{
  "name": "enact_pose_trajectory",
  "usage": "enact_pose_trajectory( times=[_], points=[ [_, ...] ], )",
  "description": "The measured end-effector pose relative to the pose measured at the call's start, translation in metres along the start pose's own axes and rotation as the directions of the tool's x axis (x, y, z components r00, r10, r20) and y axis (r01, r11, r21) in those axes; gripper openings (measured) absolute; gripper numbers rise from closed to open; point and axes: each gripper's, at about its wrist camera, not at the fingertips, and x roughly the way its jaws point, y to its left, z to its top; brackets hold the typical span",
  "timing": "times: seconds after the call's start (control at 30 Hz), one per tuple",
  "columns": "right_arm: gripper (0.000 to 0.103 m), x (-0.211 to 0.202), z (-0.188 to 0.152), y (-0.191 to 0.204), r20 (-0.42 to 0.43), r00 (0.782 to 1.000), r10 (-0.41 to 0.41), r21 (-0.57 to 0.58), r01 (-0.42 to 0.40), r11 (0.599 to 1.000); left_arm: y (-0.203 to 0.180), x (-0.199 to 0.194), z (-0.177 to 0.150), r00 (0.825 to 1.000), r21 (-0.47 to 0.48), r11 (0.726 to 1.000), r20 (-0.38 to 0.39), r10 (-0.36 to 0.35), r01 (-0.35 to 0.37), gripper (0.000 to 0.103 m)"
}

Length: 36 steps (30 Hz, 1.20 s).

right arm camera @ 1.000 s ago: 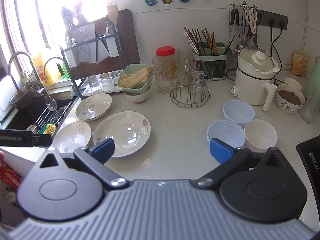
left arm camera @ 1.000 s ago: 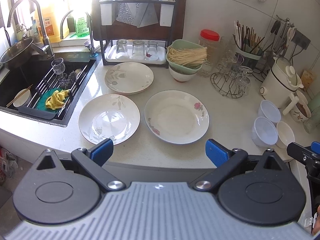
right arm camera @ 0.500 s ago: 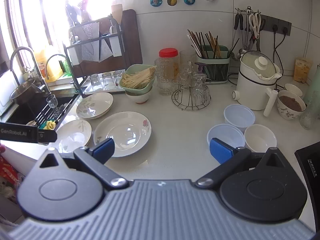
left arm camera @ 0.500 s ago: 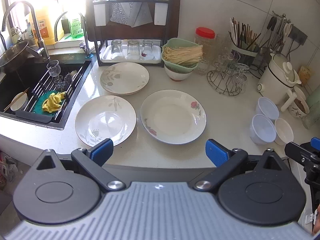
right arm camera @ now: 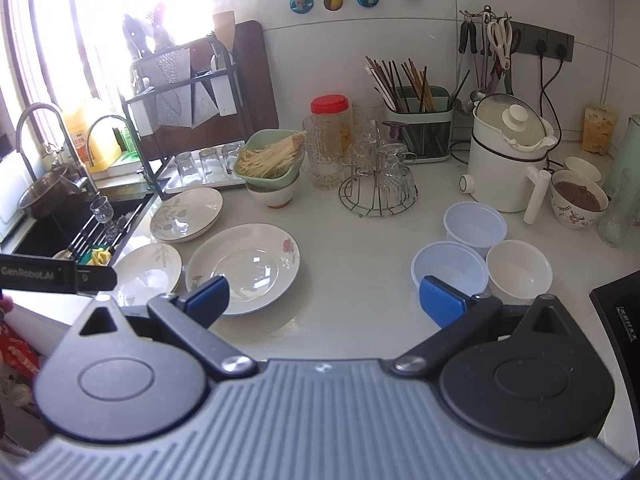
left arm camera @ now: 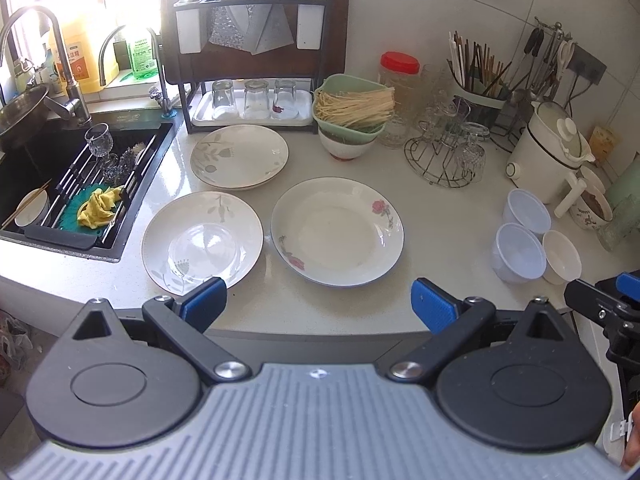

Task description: Organize plates and bowls

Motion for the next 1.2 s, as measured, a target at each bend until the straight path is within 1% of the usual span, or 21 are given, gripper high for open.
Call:
enact_pose_trajectory(
  times=[0.07,0.13,0.27,0.43,0.6,0.67,0.9,1.0,1.07,1.2],
  points=[
    [0.103,-0.001,0.000,0.000,0.003,1.000,-0.003,-0.002,0.003,1.000,-0.001,-0.002,0.000,1.000,0.004,1.000,0.008,0.003,-0.003,0.100],
    [0.103,-0.001,-0.001,0.000,0.006,1.000,-0.004,0.002,0.004,1.000,-0.001,-0.003,0.000,1.000,0.003,1.000,0.016,-0.008,0.008,0.100],
    [0.103,-0.003,-0.002,-0.006,0.007,1.000,0.022,0.039,-0.022,0.999,-0.003,-0.003,-0.001,1.000,0.009,1.000,0.017,-0.020,0.020,0.100],
    [0.103,-0.005,-0.003,-0.003,0.006,0.999,0.042,0.024,-0.042,0.999,-0.008,-0.004,-0.003,0.999,0.020,0.999,0.020,-0.029,0.029,0.100],
    [0.103,-0.006,-0.005,-0.008,-0.008,0.999,0.035,0.040,-0.034,0.999,-0.016,0.000,-0.003,0.999,0.025,0.999,0.010,-0.034,0.034,0.100],
    [0.103,-0.005,-0.005,-0.011,-0.016,0.999,0.031,0.046,-0.030,0.999,-0.018,0.003,-0.002,0.999,0.022,0.998,0.001,-0.050,0.050,0.100],
    [0.103,-0.003,-0.009,-0.017,-0.037,0.998,0.042,0.044,-0.040,0.998,-0.031,0.010,-0.007,0.997,0.018,0.997,-0.018,-0.073,0.073,0.100],
    [0.103,-0.004,-0.010,-0.018,-0.034,0.999,0.040,0.021,-0.039,0.999,-0.034,0.010,-0.010,0.998,0.028,0.998,-0.016,-0.059,0.059,0.100],
    [0.103,-0.005,-0.011,-0.021,-0.036,0.998,0.047,0.012,-0.047,0.999,-0.034,0.010,-0.010,0.999,0.020,0.998,-0.011,-0.053,0.053,0.100],
    [0.103,-0.006,-0.016,-0.029,-0.055,0.998,0.043,-0.007,-0.043,0.999,-0.038,0.013,-0.012,0.997,-0.010,0.997,-0.028,-0.073,0.072,0.100]
  ],
)
